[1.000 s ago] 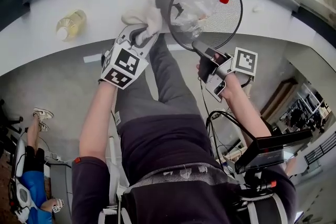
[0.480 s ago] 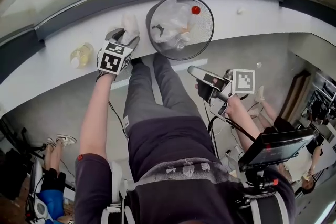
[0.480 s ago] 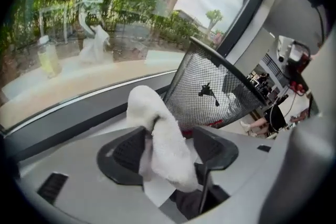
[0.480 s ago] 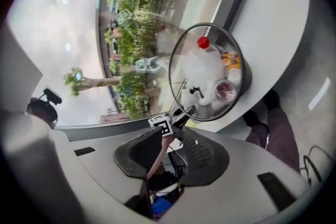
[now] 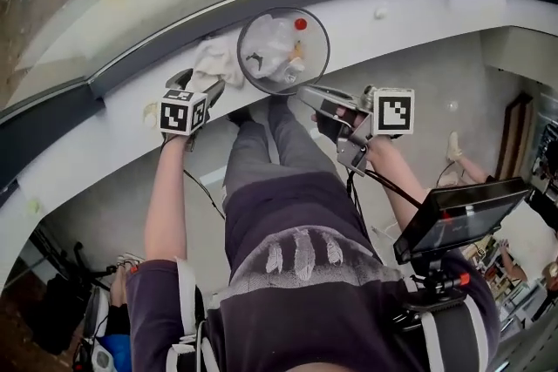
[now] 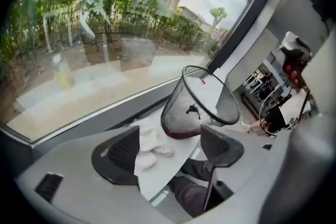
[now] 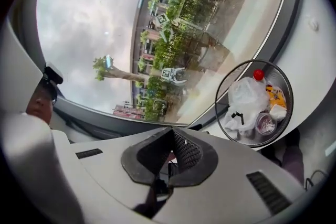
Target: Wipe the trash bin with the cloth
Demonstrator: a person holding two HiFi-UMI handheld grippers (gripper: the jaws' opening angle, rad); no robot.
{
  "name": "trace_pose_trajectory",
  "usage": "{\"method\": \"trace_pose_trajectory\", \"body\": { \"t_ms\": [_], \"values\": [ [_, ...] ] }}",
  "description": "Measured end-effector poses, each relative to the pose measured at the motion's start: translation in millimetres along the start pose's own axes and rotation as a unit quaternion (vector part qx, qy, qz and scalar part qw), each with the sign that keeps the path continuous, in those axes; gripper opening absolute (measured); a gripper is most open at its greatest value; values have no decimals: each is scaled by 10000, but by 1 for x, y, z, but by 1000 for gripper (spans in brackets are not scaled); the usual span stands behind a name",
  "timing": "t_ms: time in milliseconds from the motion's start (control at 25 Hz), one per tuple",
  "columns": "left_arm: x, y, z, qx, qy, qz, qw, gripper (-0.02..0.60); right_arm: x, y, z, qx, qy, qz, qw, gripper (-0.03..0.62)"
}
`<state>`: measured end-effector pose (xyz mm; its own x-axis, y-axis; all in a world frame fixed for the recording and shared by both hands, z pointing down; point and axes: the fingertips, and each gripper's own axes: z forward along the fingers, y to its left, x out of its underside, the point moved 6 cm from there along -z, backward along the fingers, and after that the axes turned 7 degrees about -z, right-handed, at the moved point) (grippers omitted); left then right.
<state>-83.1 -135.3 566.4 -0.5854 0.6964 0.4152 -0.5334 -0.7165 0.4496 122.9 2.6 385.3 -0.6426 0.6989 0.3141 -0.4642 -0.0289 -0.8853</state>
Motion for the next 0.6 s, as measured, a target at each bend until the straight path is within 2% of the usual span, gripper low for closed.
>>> {"method": "trace_pose_trajectory", "body": {
  "t_ms": [120, 200, 280, 320, 360, 400, 440, 520, 600],
  "values": [
    [-12, -24, -49, -14, -502, 228, 9985, 354, -14, 24, 12, -268, -153, -228, 9993, 0],
    [-19, -37, -90, 128, -1008, 59, 9948, 353, -23, 51, 17, -447, -278, -490, 9974, 0],
    [-32, -46, -122, 475, -1493, -243, 9873, 351, -31, 72, 13, -435, -404, -764, 9953, 0],
    [-38, -50, -134, 675, -1697, -369, 9825, 324, -35, 80, 9, -394, -449, -921, 9940, 0],
    [-43, -54, -145, 865, -1873, -443, 9775, 260, -39, 86, 4, -353, -474, -1100, 9922, 0],
    [-48, -59, -155, 1039, -2027, -454, 9727, 151, -42, 90, 0, -310, -489, -1279, 9901, 0],
    [-54, -64, -163, 1196, -2164, -407, 9681, 0, -45, 92, -4, -269, -515, -1436, 9879, 0],
    [-69, -78, -178, 1439, -2357, -160, 9610, -5, -49, 95, -12, -237, -622, -1637, 9843, 0],
    [-80, -101, -194, 1502, -2462, 264, 9572, -5, -46, 102, -25, -300, -754, -1735, 9815, 0]
  ]
}}
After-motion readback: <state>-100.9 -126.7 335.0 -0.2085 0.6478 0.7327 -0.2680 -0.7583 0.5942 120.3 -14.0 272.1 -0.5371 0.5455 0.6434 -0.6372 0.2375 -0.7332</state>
